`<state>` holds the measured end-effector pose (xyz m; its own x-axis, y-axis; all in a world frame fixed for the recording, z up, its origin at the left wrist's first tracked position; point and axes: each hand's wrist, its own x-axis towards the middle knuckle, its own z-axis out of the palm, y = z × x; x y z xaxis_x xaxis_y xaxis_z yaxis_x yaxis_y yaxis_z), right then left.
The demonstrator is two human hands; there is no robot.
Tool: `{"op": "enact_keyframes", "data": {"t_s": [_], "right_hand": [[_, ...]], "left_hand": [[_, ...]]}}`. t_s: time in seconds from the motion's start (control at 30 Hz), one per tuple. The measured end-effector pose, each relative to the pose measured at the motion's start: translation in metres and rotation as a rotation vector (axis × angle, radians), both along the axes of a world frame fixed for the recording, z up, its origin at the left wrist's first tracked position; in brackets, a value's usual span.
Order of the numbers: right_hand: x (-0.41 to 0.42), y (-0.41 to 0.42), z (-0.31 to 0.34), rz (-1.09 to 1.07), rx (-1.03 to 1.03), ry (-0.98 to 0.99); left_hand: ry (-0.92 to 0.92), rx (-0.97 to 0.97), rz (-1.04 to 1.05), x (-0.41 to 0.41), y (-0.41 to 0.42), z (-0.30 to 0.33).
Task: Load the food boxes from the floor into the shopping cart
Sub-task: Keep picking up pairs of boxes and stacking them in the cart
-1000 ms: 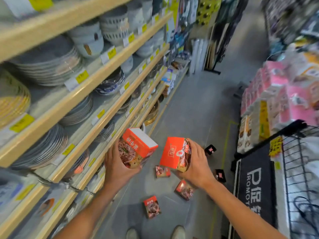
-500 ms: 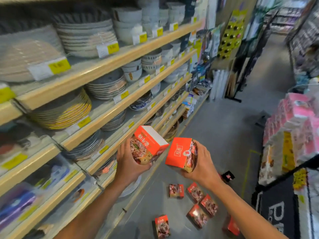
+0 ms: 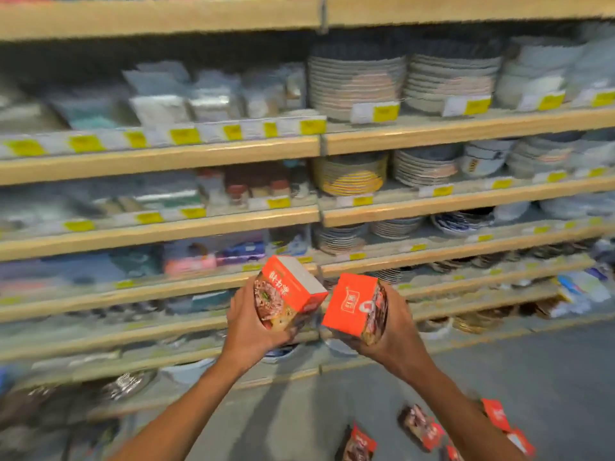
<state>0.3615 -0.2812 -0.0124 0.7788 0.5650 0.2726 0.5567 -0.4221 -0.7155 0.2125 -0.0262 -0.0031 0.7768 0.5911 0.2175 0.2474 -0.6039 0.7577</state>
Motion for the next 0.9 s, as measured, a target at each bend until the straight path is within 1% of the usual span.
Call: {"op": "enact_keyframes", "data": {"t_s": [0.1,0.2,0.3,0.43,0.57,0.73,0.9], "right_hand": [[-0.029,0.057,0.005,0.146,-0.002,-0.019],[-0.068,0.114,0.012,0.297,-0.033,0.039],[-0.119,0.171,0.016,0.432,-0.058,0.040],[-0.191,0.247,0.017,0.547,-0.080,0.007],[-0.267,0.316,0.014,0.695,-0.056,0.046],[-0.345,0.388,0.019,0.859,-0.057,0.039],[-0.399,0.458,0.022,1.024,-0.047,0.068]], "left_hand": [[-0.011,0.037,0.128,-0.063,0.036,0.000],[-0.026,0.044,0.265,-0.131,0.073,-0.003],[-0.024,0.063,0.395,-0.202,0.107,-0.005],[-0.012,0.056,0.554,-0.299,0.149,-0.005],[-0.022,0.024,0.691,-0.386,0.188,-0.007],[-0.029,0.027,0.846,-0.477,0.222,-0.010],[-0.023,0.017,1.026,-0.539,0.251,-0.015]]}}
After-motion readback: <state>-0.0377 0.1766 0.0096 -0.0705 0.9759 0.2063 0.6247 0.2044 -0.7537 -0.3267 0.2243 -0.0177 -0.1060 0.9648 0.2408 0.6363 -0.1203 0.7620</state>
